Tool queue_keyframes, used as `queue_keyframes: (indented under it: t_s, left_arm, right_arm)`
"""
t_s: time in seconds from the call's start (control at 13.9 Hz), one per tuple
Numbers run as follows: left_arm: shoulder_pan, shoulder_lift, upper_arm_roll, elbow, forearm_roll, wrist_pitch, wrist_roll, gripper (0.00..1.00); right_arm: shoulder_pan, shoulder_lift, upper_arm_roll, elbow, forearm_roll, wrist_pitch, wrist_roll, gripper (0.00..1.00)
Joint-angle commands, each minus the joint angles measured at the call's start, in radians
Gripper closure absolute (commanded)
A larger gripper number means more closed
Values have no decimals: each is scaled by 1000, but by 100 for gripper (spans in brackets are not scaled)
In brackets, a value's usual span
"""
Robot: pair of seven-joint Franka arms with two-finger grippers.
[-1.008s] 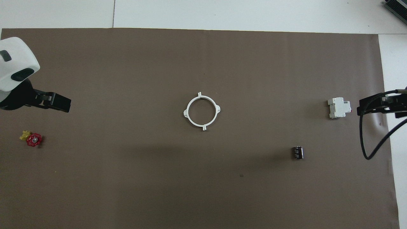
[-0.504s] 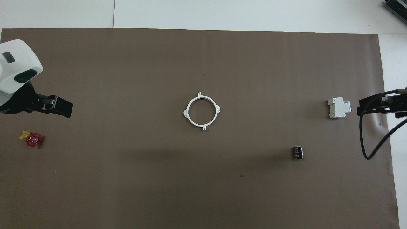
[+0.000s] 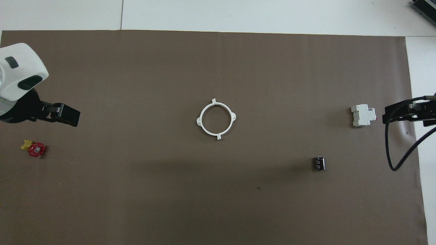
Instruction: Assemble drain pipe with both arms
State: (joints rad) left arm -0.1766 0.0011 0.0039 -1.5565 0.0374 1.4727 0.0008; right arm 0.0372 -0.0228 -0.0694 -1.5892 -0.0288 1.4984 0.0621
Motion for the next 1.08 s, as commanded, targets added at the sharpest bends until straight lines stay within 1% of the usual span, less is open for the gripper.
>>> queue_keyframes:
  t_s: [0.0,0.14,0.22,0.36,0.43,1.01]
  left_arm:
    - [3,-10,4,1,-16,-17,-9,0]
    - [-1,-10,2,-10,-19,6,-10,0]
    - [-6,-24,2,-39,-17,41,-13,0]
    - [-1,-35,2,-80,-19,151,-10,0]
    - [-3,-36,2,-86,-21,169,-10,0]
    - [2,-36,2,-79,-21,166,-12,0]
  right_arm:
    - [-7,-11,2,-15,6,9,-22,0]
    - [-7,-11,3,-15,6,9,-22,0]
    - [-7,-11,3,-15,6,9,-22,0]
    - [-7,-11,2,-15,6,9,-22,0]
    - [-7,-11,3,-17,6,9,-22,0]
    - [-7,-11,3,-15,6,9,-22,0]
